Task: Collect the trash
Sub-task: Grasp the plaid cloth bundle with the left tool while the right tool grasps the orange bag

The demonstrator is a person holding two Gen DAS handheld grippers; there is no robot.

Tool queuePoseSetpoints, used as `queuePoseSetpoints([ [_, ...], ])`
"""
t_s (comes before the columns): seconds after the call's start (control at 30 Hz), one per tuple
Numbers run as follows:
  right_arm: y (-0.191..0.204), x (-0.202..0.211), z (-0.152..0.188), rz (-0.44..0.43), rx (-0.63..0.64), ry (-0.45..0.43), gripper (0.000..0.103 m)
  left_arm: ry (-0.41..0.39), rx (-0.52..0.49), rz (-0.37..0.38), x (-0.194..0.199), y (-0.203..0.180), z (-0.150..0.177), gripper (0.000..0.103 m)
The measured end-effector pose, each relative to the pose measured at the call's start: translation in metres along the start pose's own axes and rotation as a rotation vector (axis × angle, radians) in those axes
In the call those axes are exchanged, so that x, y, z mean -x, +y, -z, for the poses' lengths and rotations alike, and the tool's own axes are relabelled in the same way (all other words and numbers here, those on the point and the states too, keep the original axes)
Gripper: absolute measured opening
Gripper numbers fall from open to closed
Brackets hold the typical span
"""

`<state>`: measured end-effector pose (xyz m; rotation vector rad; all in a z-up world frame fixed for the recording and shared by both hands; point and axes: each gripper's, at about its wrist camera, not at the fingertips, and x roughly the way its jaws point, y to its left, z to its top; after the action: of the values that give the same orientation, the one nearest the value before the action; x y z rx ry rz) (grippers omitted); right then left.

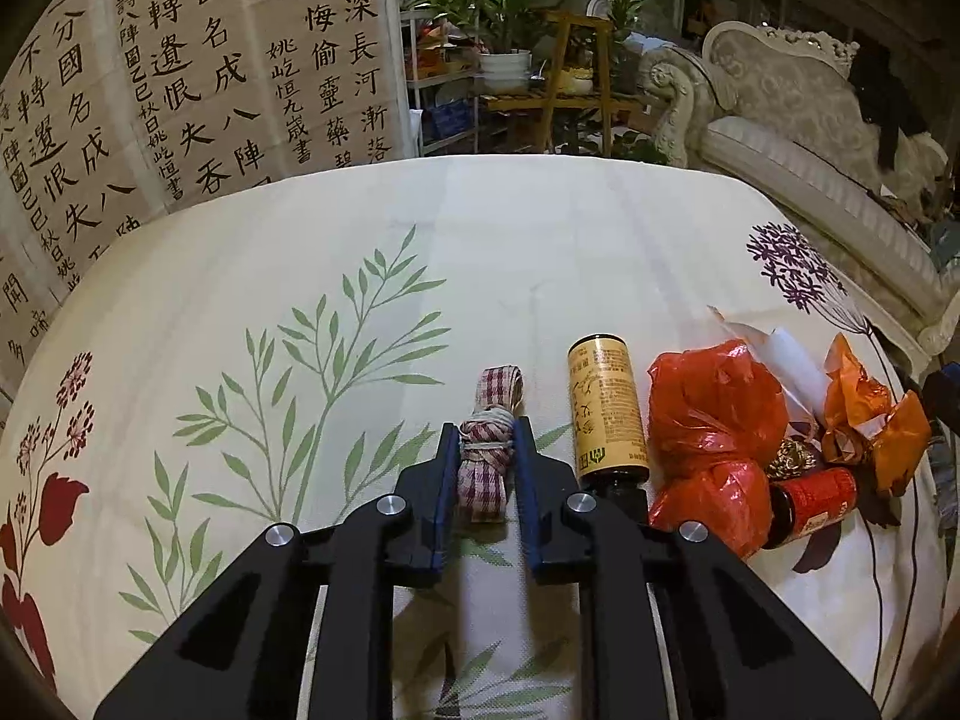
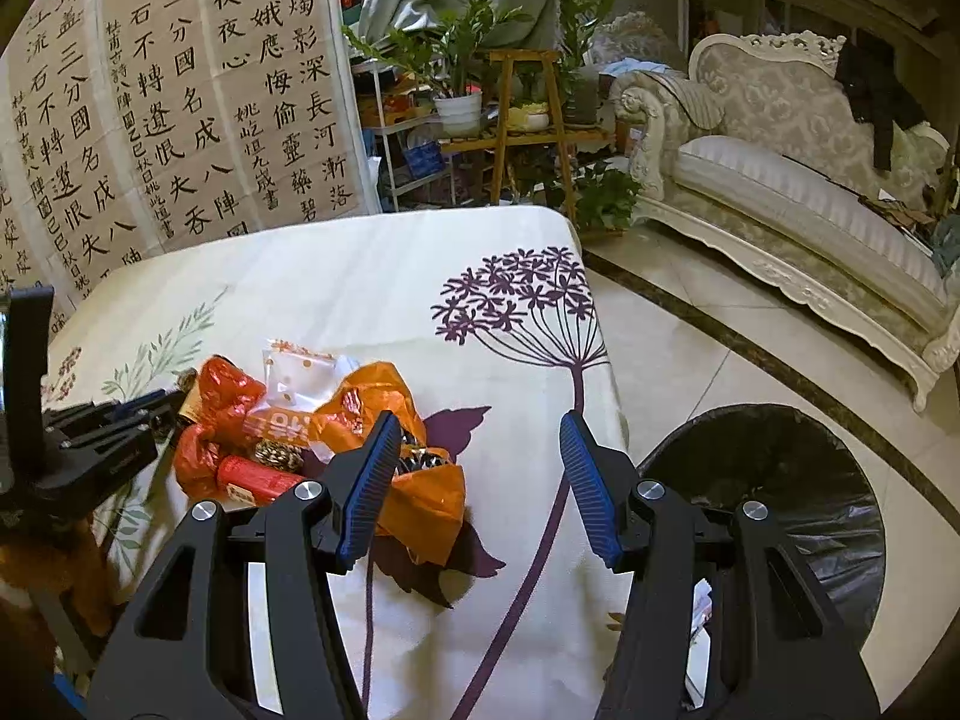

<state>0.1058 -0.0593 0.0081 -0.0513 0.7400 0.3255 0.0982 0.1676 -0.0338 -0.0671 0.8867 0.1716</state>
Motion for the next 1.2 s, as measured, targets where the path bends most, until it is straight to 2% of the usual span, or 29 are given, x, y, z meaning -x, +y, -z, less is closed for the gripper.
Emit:
queuePoseSetpoints([
  [0.13,0.011,0.001,0.000,-0.020,0.029,0.001,0.054,-0.006,0.020,0.003,0.004,0.004,0.002,0.019],
  [0.57,0.030,-0.028,0.004,-0.050,0.060,0.081,0.054,-0.030,0.069,0.005,0.033,0.017,0.022,0.019],
  [0.67,0.032,-0.028,0.005,-0.061,0.067,0.092,0.050,-0.033,0.076,0.014,0.038,0.016,0.026,0.019],
  [0.87,0.032,-0.022,0.010,-0.050,0.065,0.075,0.046,-0.042,0.080,0.030,0.045,0.012,0.033,0.019],
  [1.2,0.013,0.021,0.019,0.001,0.021,-0.003,0.046,-0.098,0.064,0.053,0.071,-0.009,0.041,0.019],
])
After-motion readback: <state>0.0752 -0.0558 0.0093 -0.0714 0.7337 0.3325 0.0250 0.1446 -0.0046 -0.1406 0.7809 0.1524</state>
